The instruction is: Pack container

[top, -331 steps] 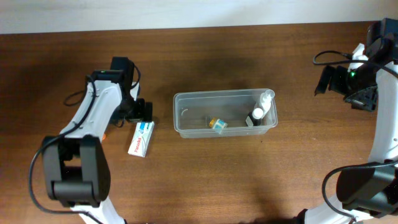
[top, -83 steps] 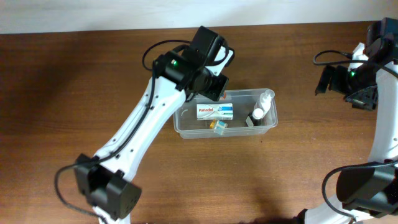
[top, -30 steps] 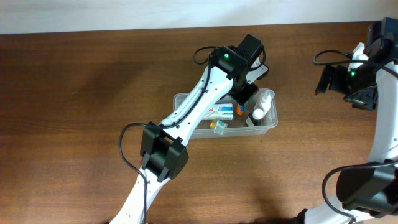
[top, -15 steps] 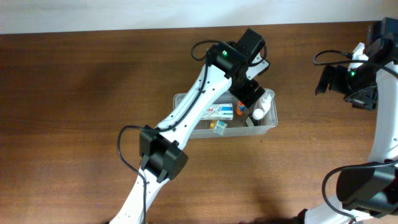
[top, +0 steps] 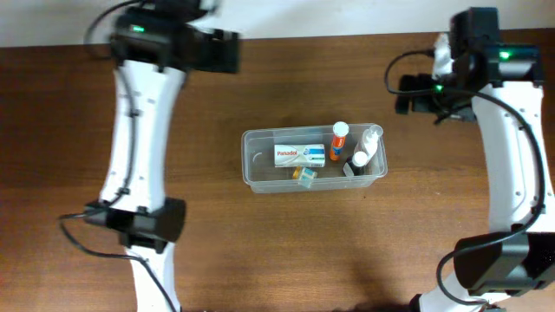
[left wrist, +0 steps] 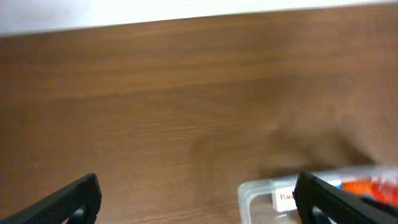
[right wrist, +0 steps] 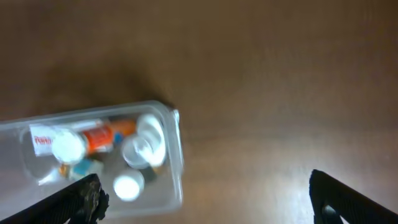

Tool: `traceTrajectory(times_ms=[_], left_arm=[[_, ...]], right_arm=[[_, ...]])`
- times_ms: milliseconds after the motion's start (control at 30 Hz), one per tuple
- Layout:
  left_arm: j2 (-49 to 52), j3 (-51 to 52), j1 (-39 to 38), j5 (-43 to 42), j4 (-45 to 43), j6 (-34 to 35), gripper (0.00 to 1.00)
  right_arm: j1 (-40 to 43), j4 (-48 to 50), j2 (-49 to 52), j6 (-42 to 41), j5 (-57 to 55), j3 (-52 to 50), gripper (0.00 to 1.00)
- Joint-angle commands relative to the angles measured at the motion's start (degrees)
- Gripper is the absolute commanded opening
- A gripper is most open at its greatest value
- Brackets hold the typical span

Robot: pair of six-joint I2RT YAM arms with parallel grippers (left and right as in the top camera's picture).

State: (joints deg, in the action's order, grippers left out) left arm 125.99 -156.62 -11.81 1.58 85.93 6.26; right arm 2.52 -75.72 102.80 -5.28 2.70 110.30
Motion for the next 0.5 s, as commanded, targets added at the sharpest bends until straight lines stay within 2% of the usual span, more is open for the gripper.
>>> traceTrajectory(times_ms=[0, 267, 467], left_arm=[[-0.28, -0.17, 4.9, -5.25, -0.55, 3.56, 0.99], [-0.28, -0.17, 9.6, -3.91, -1.9, 3.5, 0.99], [-0.28, -0.17, 11.98, -3.34, 4.02, 3.32, 1.0]], right_arm=[[-0.42, 5.01, -1.73, 0.57, -1.88, -0.37, 0.98], [-0.24, 7.54, -1.57, 0.61, -1.92, -0.37, 0.98], [-0.26, 2.19, -2.89, 0.26, -5.09, -0.37, 0.98]])
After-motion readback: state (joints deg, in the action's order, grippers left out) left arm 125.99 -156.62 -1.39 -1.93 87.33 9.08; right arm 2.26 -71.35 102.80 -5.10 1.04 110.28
